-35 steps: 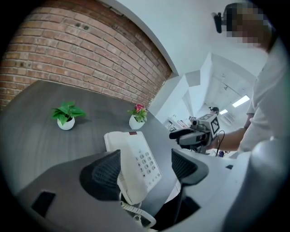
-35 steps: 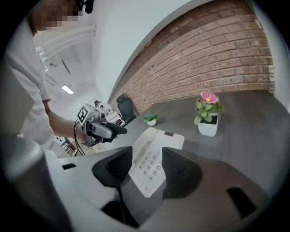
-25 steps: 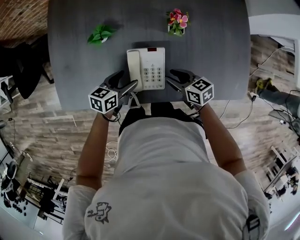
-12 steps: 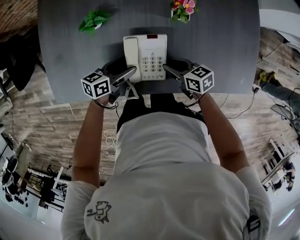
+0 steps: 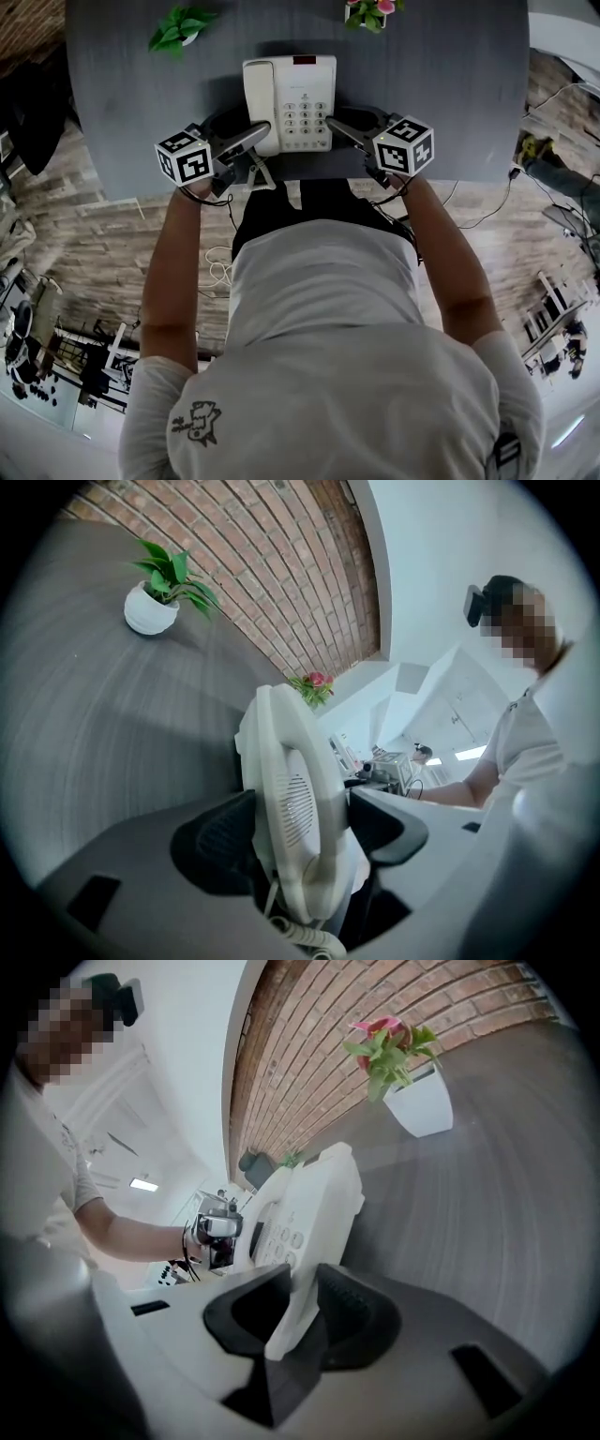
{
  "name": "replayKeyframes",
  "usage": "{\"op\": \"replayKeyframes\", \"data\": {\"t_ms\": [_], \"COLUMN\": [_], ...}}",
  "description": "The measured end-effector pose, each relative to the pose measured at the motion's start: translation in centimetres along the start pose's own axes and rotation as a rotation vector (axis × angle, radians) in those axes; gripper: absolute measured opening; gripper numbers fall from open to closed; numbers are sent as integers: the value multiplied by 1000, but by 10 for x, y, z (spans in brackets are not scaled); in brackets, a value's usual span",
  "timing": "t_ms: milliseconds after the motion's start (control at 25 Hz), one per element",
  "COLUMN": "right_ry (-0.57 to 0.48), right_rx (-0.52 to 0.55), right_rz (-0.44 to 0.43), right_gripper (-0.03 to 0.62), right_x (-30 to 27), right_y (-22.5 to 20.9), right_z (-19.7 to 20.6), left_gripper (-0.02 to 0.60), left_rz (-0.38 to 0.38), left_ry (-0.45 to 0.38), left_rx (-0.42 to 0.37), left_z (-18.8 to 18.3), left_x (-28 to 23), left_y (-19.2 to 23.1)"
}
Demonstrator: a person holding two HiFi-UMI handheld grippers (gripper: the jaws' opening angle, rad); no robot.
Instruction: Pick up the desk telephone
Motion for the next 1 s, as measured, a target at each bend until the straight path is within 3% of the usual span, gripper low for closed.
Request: {"op": "replayKeyframes", "data": {"t_ms": [320, 720, 1000], "right_ry": [-2, -49, -114], "right_rx": [-54, -86, -60], "right_rz": [-51, -32, -12], "right_gripper": [89, 77, 74], "right_x": [0, 3, 22], "right_y": [-5, 3, 31], "right_z": [0, 0, -13], "left_gripper": [331, 302, 301], "left_rz": [13, -34, -28], "left_ry": [6, -12, 20], "left_rx": [5, -3, -87], "left_z": [0, -7, -27], "left_x": [-2, 4, 16], "left_y": [1, -10, -42]}}
Point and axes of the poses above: the fingertips, and each gripper's own axes: x backward along the fingers, y to its left, z out of its underside, the point moved 8 cm from there along x, backward along the fingers, and after that the axes turned 3 degrees about z, right-handed, at the moved point
